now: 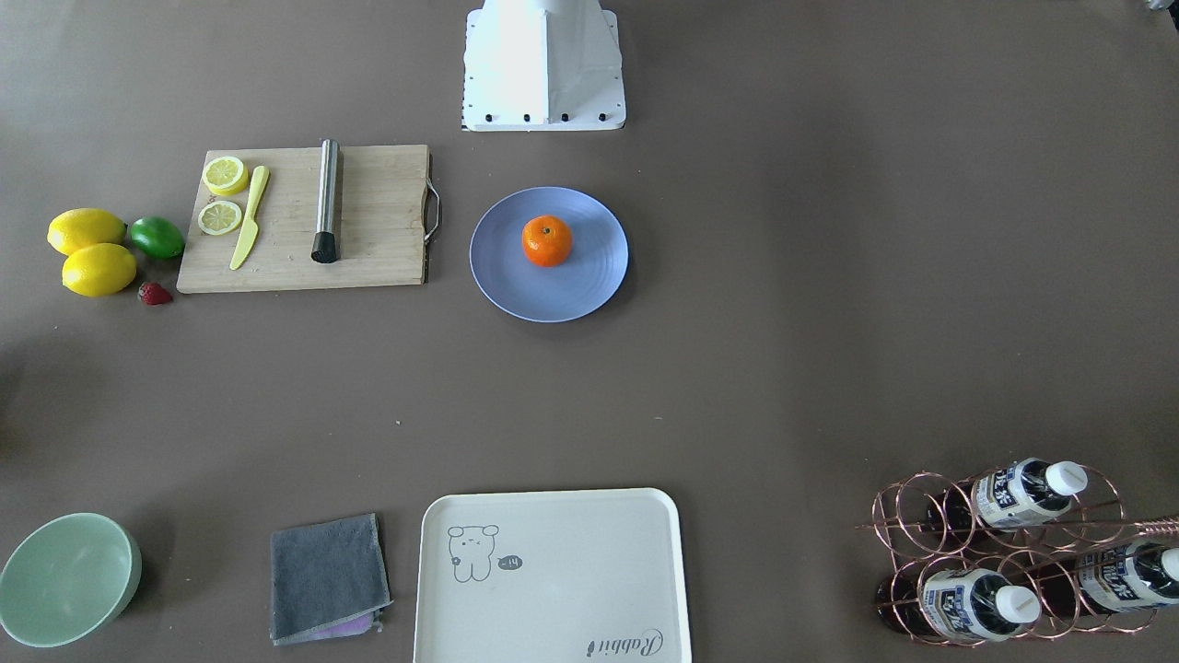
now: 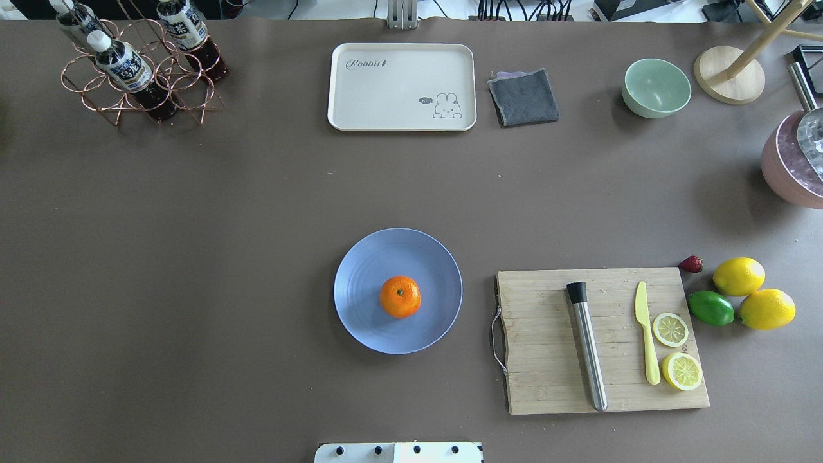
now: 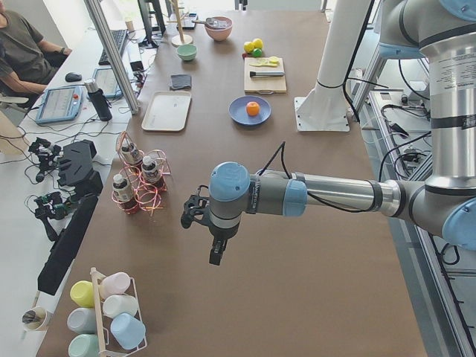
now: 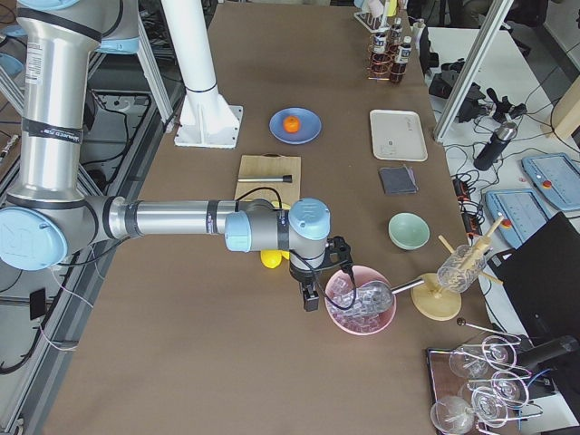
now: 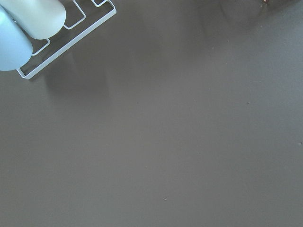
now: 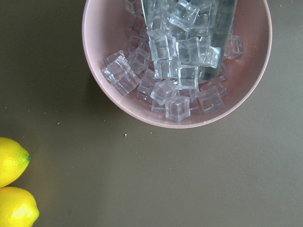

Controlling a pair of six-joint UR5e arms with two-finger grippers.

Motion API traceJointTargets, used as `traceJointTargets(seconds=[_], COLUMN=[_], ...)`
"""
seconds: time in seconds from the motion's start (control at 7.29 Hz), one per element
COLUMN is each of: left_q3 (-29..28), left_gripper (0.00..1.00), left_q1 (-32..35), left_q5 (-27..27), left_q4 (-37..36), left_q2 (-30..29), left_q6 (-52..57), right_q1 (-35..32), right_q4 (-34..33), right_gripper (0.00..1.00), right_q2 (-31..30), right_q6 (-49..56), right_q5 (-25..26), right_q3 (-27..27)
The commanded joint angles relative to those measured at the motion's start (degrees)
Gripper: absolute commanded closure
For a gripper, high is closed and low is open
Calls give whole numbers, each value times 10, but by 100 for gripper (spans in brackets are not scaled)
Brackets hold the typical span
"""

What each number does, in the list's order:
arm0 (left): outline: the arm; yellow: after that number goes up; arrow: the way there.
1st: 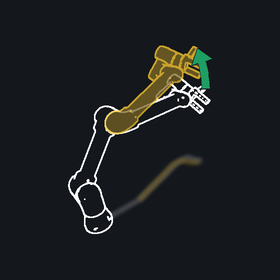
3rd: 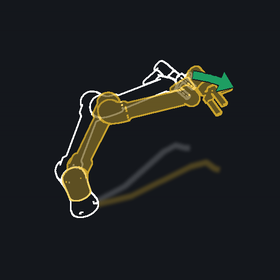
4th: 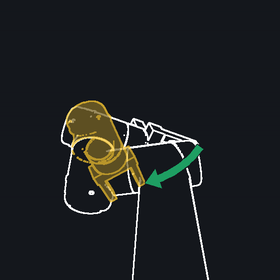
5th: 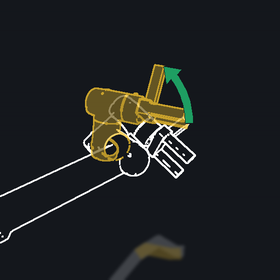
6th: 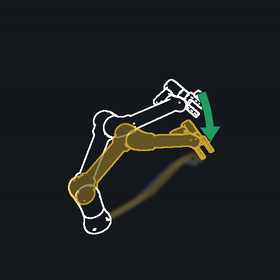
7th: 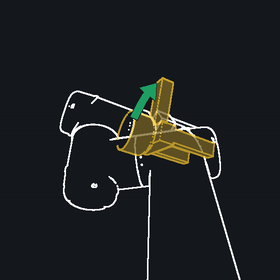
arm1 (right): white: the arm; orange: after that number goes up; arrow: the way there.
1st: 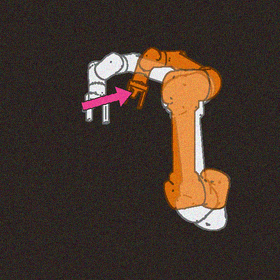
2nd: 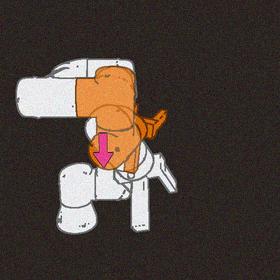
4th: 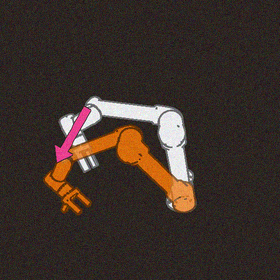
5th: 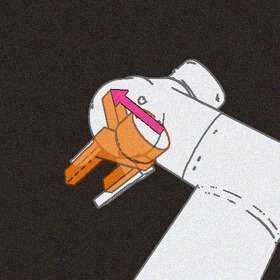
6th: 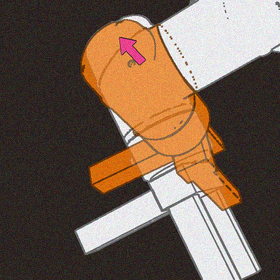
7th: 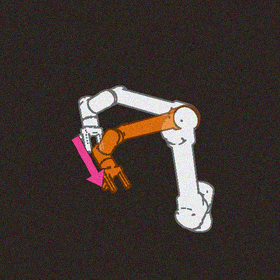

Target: Pick orange to plate

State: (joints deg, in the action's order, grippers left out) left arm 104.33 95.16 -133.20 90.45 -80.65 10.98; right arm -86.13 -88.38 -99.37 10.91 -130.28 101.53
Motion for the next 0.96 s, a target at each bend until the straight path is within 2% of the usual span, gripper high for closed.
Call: traceJointTargets(seconds=[0.0,0.55,0.82], left_q3=[0,-5,-11], left_gripper=[2,2,2], left_q1=[12,11,11], left_q5=[0,0,-2], left_q4=[3,3,25], left_q2=[-2,-6,-7], left_q6=[-1,-3,-5], right_q1=[0,-3,-3], right_q4=[0,1,0], right_gripper=[0,0,0], right_q2=[1,-2,-4], right_q6=[-4,2,-7], right_q5=[0,6,4], right_q3=[-5,-4,-3])
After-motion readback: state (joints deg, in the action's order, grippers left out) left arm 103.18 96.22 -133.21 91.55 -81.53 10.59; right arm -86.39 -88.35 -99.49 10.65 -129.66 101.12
